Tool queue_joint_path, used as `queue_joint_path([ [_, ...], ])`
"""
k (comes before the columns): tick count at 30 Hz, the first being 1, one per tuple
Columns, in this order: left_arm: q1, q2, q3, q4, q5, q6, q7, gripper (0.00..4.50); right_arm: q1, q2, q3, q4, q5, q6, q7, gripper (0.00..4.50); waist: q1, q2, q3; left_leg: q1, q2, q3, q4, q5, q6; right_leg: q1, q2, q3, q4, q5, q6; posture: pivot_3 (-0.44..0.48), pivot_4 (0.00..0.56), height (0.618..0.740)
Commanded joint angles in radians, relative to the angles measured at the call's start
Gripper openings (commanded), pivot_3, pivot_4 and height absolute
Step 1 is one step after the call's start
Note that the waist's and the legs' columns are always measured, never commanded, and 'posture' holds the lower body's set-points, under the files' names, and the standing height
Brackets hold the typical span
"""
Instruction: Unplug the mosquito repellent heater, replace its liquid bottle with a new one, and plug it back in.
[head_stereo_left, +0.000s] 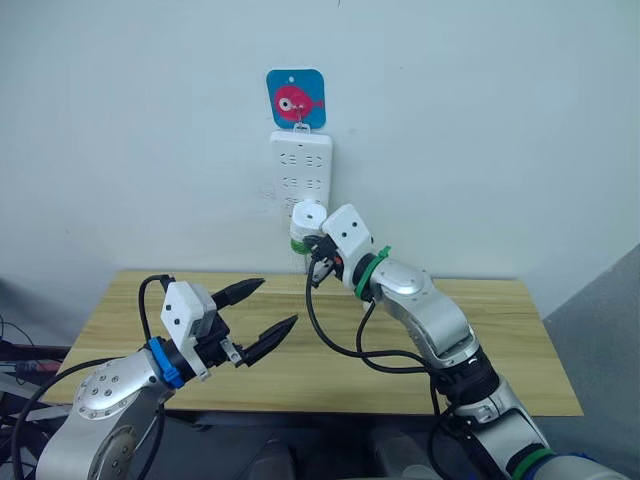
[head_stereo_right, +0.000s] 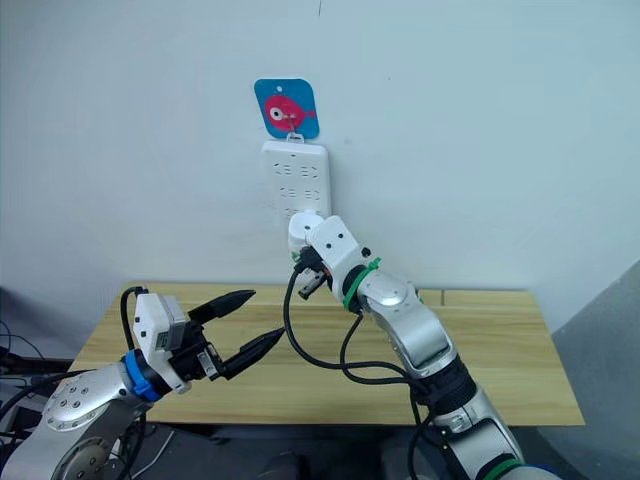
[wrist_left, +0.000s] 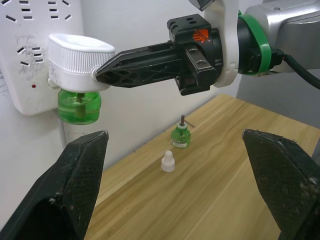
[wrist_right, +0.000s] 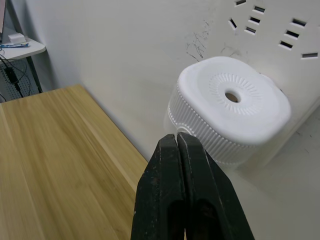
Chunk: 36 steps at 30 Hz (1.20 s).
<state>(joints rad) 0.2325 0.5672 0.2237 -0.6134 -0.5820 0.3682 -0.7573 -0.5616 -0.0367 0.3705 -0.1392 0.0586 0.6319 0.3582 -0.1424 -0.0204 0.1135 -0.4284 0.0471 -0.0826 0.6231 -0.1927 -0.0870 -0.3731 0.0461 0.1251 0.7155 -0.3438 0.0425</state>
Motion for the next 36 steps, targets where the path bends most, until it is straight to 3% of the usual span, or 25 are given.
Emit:
queue_joint_path([
  [1, -0.009, 0.013, -0.003, -0.004, 0.0, -0.011, -0.006, 4.5, -0.034, 0.001, -0.039, 0.003, -0.025, -0.024, -0.036, 0.05, 0.0, 0.0, 0.0, 0.0, 0.0, 0.0, 0.0, 0.0, 0.0, 0.0, 0.0, 0.0, 0.0, 0.0, 0.0, -0.069, 0.075, 0.74],
  [12, -0.015, 0.011, -0.007, -0.001, 0.004, -0.013, -0.002, 4.5, -0.042, 0.014, -0.063, 0.04, -0.069, -0.036, -0.137, 0.05, 0.0, 0.0, 0.0, 0.0, 0.0, 0.0, 0.001, 0.0, 0.0, 0.0, 0.0, 0.0, 0.0, 0.0, 0.0, -0.07, 0.07, 0.74],
  [17, -0.025, 0.01, -0.006, 0.012, 0.007, -0.015, -0.004, 4.5, -0.033, 0.003, -0.072, -0.011, 0.006, -0.021, -0.056, 0.05, 0.0, 0.0, 0.0, 0.001, 0.0, 0.0, 0.002, 0.0, 0.0, 0.001, 0.0, 0.0, 0.0, 0.0, 0.0, -0.07, 0.065, 0.74],
  [25, -0.033, 0.018, 0.013, 0.064, 0.013, -0.043, -0.034, 4.5, 0.066, -0.194, -0.047, -0.254, 0.16, 0.071, 0.203, 0.05, 0.001, -0.001, -0.001, 0.0, 0.0, 0.0, -0.001, -0.001, -0.001, 0.0, 0.0, -0.001, -0.001, 0.0, -0.001, -0.079, 0.047, 0.74],
  [30, 0.015, 0.116, 0.047, 0.173, 0.057, -0.115, -0.174, 4.5, 0.15, -0.425, -0.053, -0.314, 0.088, 0.036, 0.269, 0.05, 0.001, -0.001, -0.001, 0.001, 0.0, 0.0, -0.002, -0.001, -0.001, 0.0, 0.0, 0.0, -0.001, -0.001, -0.002, -0.072, 0.034, 0.74],
  [36, 0.027, 0.235, 0.076, 0.417, 0.155, -0.275, -0.325, 4.5, 0.314, -0.659, -0.145, -0.314, 0.053, -0.021, 0.33, 1.86, 0.003, -0.002, -0.005, 0.001, 0.0, 0.002, -0.002, -0.001, -0.001, 0.0, 0.0, 0.0, -0.001, -0.002, -0.003, -0.068, 0.015, 0.74],
])
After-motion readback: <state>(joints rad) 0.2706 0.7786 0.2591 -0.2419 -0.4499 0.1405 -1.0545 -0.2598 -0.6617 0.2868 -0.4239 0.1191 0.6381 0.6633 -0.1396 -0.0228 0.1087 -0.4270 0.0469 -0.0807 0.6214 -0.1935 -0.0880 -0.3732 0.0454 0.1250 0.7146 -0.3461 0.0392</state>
